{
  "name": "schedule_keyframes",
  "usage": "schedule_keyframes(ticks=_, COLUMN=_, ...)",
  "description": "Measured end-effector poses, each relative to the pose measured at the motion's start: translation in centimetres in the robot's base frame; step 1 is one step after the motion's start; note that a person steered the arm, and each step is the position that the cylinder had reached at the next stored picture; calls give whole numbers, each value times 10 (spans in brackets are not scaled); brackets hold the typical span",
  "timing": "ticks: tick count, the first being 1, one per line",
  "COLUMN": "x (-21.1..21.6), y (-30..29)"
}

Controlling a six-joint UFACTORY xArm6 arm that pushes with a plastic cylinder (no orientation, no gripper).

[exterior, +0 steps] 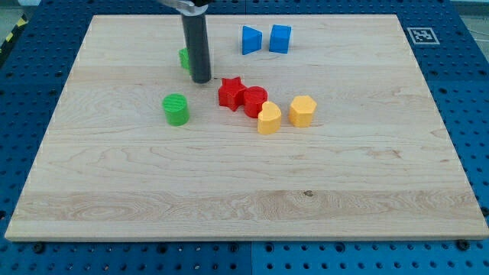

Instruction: Place the green star in between the red star and the blue triangle

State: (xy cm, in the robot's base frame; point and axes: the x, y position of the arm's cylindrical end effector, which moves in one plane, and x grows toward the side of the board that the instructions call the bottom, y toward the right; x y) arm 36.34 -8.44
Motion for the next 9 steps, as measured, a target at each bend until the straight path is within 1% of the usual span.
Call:
schedule_keyframes(ticks=2, x=0, y=-58)
schedule_keyframes(ticks=4, x=-42, y=-67)
schedule_keyframes(ticks=5, x=-43, y=-65)
schedule_keyframes(ticks=7, x=-43, y=-4)
schedule_keyframes(ticks=9, x=-43, y=26)
